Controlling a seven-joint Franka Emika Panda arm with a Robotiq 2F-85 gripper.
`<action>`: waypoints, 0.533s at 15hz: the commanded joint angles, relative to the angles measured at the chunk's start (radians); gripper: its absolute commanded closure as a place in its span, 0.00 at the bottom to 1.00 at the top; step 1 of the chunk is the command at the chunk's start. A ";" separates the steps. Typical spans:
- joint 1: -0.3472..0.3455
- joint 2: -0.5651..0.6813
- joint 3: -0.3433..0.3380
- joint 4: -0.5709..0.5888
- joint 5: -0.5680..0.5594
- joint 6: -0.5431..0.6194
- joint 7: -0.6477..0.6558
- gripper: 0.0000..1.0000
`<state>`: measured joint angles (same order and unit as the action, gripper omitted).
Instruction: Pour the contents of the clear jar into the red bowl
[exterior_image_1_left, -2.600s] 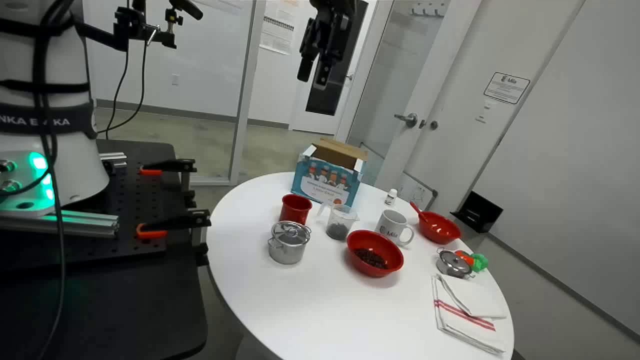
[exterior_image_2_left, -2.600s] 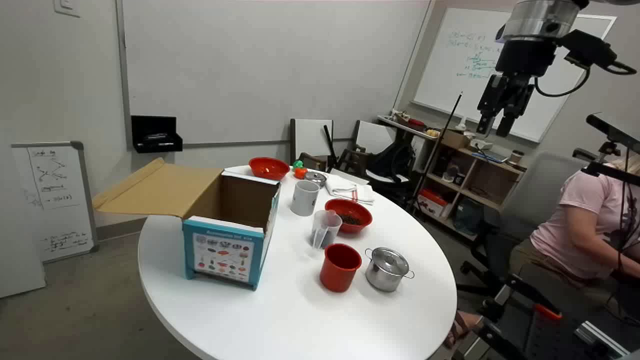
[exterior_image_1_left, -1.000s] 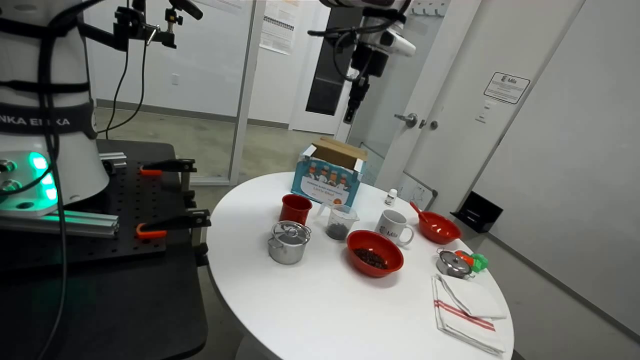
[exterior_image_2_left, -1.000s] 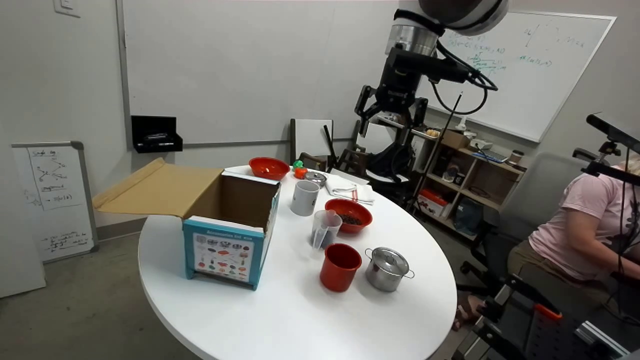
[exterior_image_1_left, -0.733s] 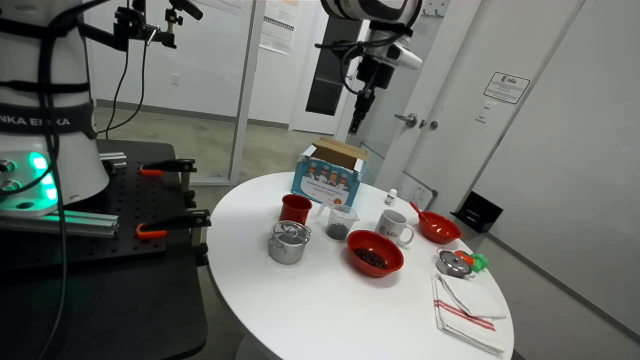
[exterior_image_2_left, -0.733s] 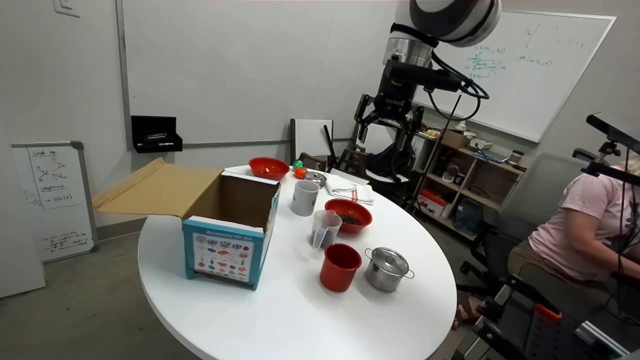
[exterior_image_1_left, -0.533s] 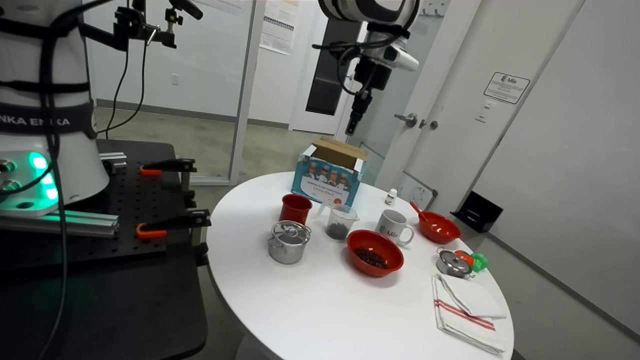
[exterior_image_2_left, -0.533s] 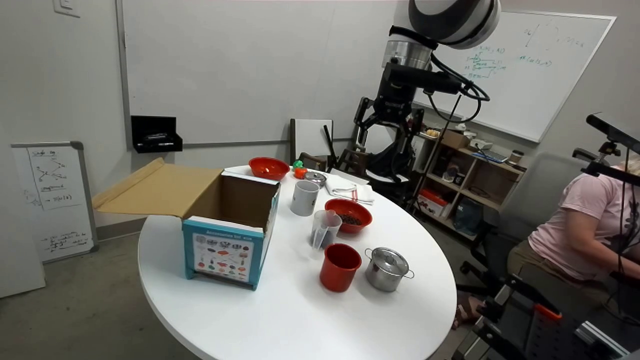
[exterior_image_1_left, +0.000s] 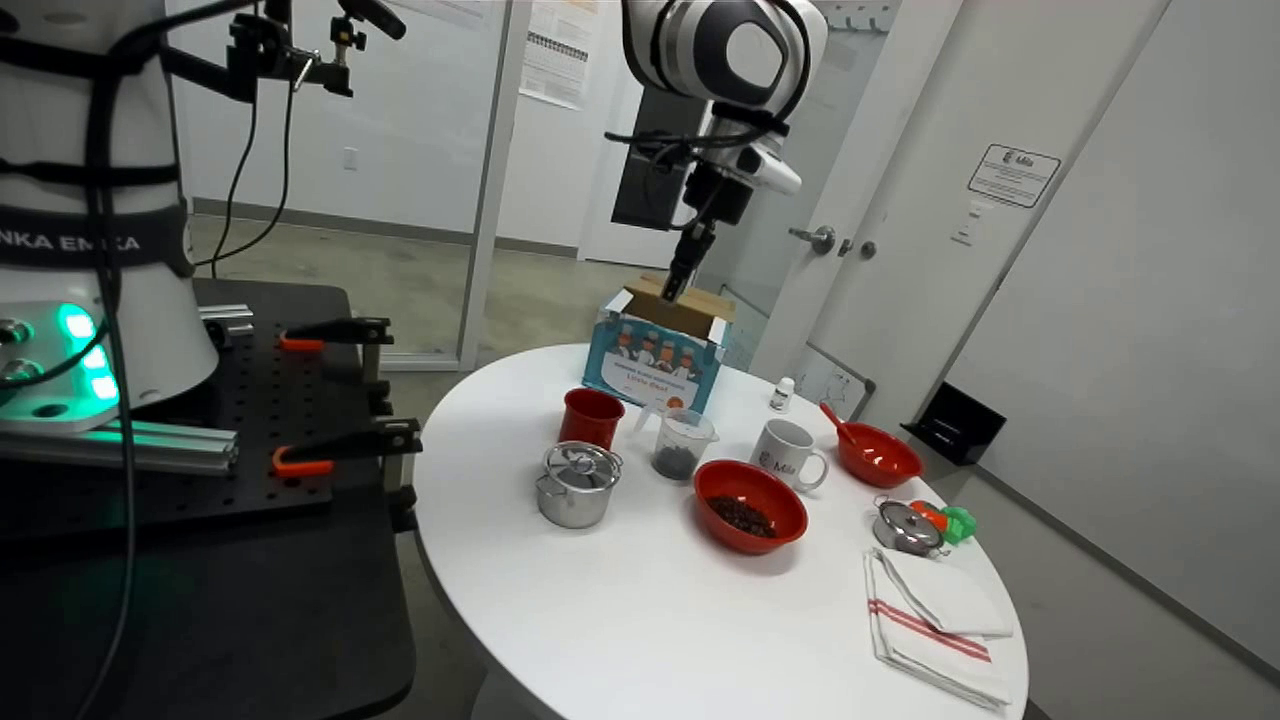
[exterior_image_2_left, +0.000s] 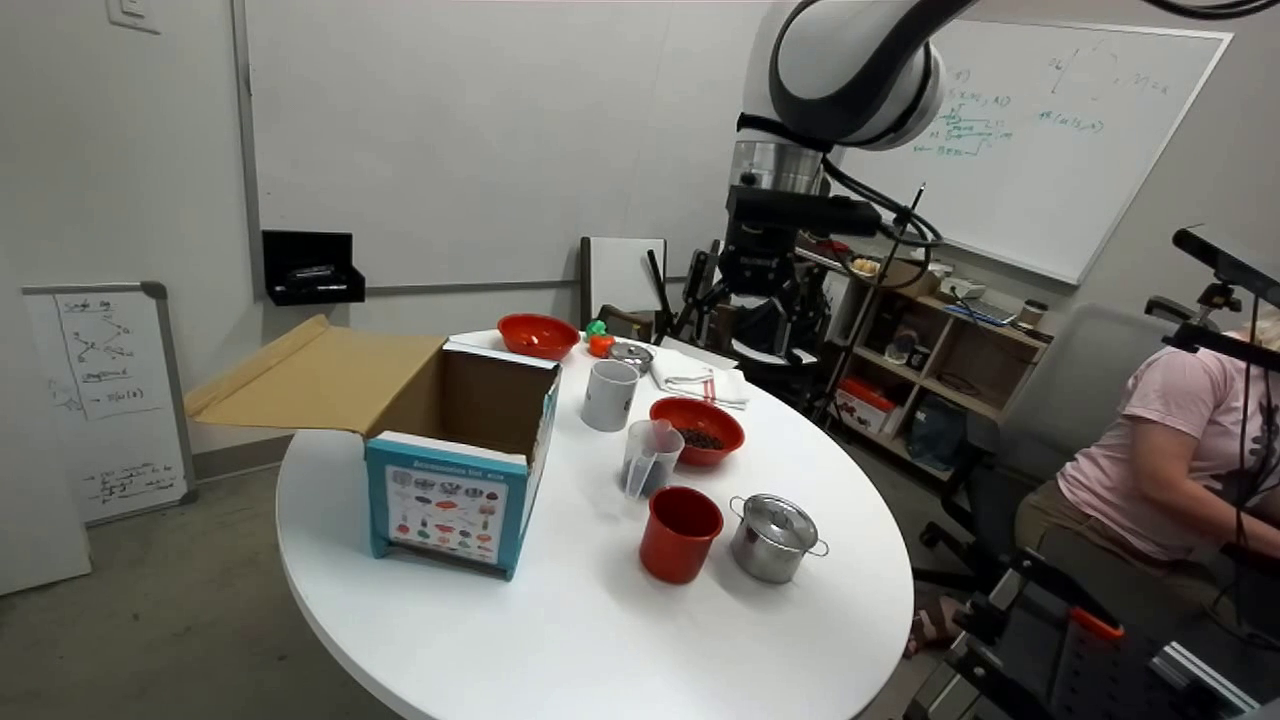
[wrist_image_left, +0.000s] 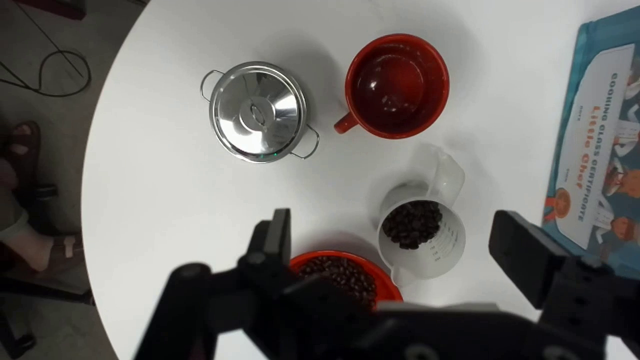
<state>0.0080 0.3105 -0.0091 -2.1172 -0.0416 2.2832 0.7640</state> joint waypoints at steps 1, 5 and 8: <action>0.023 0.125 -0.036 0.097 0.004 0.018 -0.006 0.00; 0.042 0.226 -0.048 0.197 0.014 0.008 -0.001 0.00; 0.059 0.302 -0.048 0.275 0.023 0.000 -0.001 0.00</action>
<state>0.0340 0.5224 -0.0397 -1.9475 -0.0419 2.3012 0.7634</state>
